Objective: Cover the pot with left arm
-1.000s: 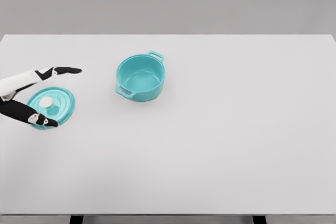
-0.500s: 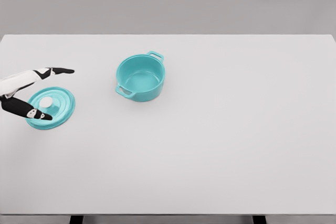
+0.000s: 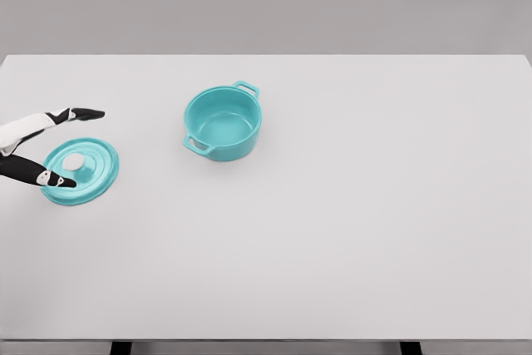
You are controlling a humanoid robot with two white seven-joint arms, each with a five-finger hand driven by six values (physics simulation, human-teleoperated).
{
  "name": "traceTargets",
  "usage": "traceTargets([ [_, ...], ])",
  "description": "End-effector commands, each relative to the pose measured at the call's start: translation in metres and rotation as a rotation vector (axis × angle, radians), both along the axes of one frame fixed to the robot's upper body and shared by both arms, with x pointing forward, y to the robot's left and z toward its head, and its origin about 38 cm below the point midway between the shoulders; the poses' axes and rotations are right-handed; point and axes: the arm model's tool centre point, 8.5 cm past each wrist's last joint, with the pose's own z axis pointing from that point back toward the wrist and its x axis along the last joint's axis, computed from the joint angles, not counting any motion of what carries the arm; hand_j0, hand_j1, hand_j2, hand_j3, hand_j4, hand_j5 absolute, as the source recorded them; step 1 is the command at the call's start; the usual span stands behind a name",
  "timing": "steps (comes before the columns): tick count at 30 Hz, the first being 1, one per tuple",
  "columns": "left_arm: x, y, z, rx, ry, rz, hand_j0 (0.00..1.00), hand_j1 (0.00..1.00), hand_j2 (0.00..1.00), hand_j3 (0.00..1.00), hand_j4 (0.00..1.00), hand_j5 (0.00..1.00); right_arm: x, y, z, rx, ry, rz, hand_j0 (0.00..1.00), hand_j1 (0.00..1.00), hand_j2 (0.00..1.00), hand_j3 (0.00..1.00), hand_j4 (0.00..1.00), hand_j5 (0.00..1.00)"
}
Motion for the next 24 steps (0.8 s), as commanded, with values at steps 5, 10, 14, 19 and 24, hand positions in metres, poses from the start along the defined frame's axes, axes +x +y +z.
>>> traceTargets([
  [5, 0.002, 0.01, -0.01, 0.035, 0.035, 0.044, 0.82, 0.82, 0.82, 0.82, 0.82, 0.82, 0.0, 0.0, 0.0, 0.0, 0.0, 0.0, 1.0, 1.0, 1.0, 1.0, 1.0, 1.0],
  [10, 0.002, 0.013, -0.014, 0.048, 0.044, 0.05, 0.83, 0.83, 0.83, 0.83, 0.83, 0.83, 0.0, 0.0, 0.0, 0.0, 0.0, 0.0, 1.0, 1.0, 1.0, 1.0, 1.0, 1.0],
  [14, 0.002, 0.014, -0.022, 0.049, 0.065, 0.06, 0.83, 0.83, 0.83, 0.83, 0.83, 0.83, 0.0, 0.0, 0.0, 0.0, 0.0, 0.0, 1.0, 1.0, 1.0, 1.0, 1.0, 1.0],
  [19, 0.006, 0.015, -0.026, 0.041, 0.065, 0.074, 0.83, 0.83, 0.83, 0.83, 0.83, 0.83, 0.0, 0.0, 0.0, 0.001, -0.001, 0.0, 1.0, 1.0, 1.0, 1.0, 1.0, 1.0],
  [24, 0.008, 0.02, -0.03, 0.056, 0.084, 0.101, 0.83, 0.83, 0.83, 0.83, 0.83, 0.83, 0.0, 0.0, 0.0, 0.0, 0.0, 0.0, 1.0, 1.0, 1.0, 1.0, 1.0, 1.0],
])
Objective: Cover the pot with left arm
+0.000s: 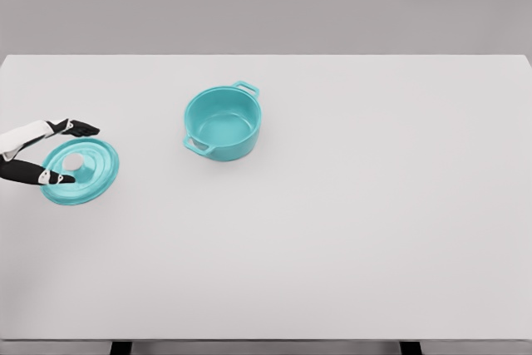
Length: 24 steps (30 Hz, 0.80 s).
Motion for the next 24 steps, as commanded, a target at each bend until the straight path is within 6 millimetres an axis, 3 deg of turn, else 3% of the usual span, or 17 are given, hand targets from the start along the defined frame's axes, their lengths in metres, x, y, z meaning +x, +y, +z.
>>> traceTargets([
  [1, 0.002, 0.003, -0.002, 0.005, 0.01, 0.018, 0.83, 0.83, 0.83, 0.83, 0.83, 0.83, 0.0, 0.0, 0.0, 0.001, -0.001, 0.001, 1.0, 1.0, 1.0, 1.0, 1.0, 1.0],
  [15, 0.002, 0.01, -0.02, 0.009, 0.059, 0.058, 0.83, 0.83, 0.83, 0.83, 0.83, 0.83, 0.0, 0.0, 0.0, 0.0, 0.0, 0.0, 1.0, 1.0, 1.0, 1.0, 1.0, 1.0],
  [24, 0.003, 0.009, -0.017, 0.003, 0.053, 0.056, 0.81, 0.81, 0.81, 0.81, 0.81, 0.81, 0.0, 0.0, 0.0, 0.0, 0.0, 0.0, 1.0, 1.0, 1.0, 1.0, 1.0, 1.0],
])
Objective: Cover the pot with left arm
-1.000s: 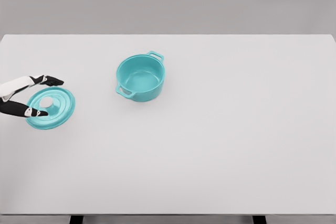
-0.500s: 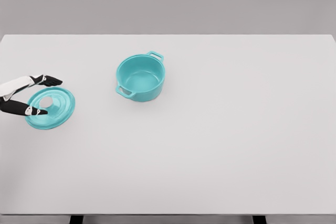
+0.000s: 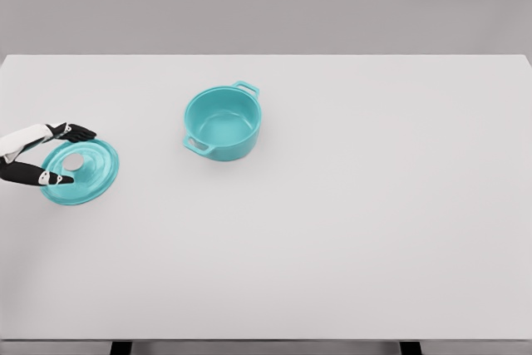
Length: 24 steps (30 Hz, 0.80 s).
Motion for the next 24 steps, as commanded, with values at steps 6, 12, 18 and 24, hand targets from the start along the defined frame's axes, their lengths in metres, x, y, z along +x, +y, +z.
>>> traceTargets([
  [6, -0.0004, -0.0002, 0.0005, -0.005, 0.0, -0.001, 0.81, 0.81, 0.81, 0.81, 0.81, 0.81, -0.0001, 0.0, 0.0, 0.0, 0.0, 0.0, 1.0, 1.0, 1.0, 1.0, 1.0, 1.0],
  [12, -0.0001, 0.0016, -0.0005, -0.006, 0.004, 0.008, 0.79, 0.79, 0.79, 0.79, 0.79, 0.79, -0.0001, 0.0, 0.0, 0.0, 0.0, 0.0, 1.0, 1.0, 1.0, 1.0, 1.0, 1.0],
  [18, -0.0007, 0.0019, -0.0014, -0.002, 0.007, 0.007, 0.77, 0.77, 0.77, 0.77, 0.77, 0.77, 0.0004, 0.0, 0.0, 0.001, -0.001, 0.001, 1.0, 1.0, 1.0, 1.0, 1.0, 1.0],
  [24, -0.0007, 0.0022, -0.003, -0.001, 0.01, 0.01, 0.77, 0.77, 0.77, 0.77, 0.77, 0.77, -0.0001, 0.0, 0.0, 0.0, 0.0, 0.0, 1.0, 1.0, 1.0, 1.0, 1.0, 1.0],
])
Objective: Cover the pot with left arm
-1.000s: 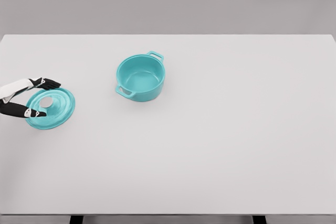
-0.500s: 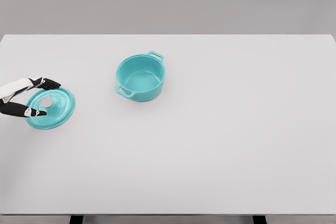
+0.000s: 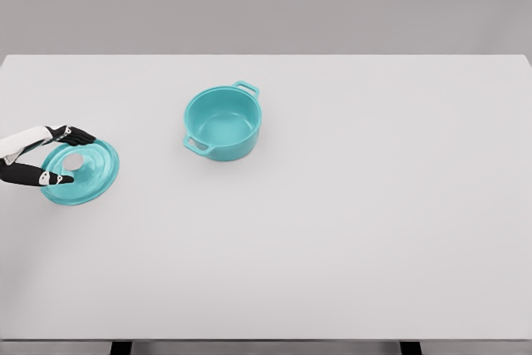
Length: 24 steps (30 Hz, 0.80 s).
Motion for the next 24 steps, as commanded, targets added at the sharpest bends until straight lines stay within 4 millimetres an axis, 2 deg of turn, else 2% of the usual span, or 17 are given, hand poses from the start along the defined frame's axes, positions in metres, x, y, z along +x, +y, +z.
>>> traceTargets([
  [1, 0.0, 0.0018, 0.0, -0.004, 0.002, 0.007, 0.77, 0.77, 0.77, 0.77, 0.77, 0.77, -0.0011, 0.0, 0.0, 0.0, 0.002, 0.0, 1.0, 1.0, 1.0, 1.0, 1.0, 1.0],
  [24, 0.0022, 0.0065, -0.0074, -0.013, 0.016, 0.037, 0.77, 0.77, 0.77, 0.77, 0.77, 0.77, -0.0006, 0.0, 0.0, 0.001, 0.0, 0.0, 1.0, 1.0, 1.0, 1.0, 1.0, 1.0],
])
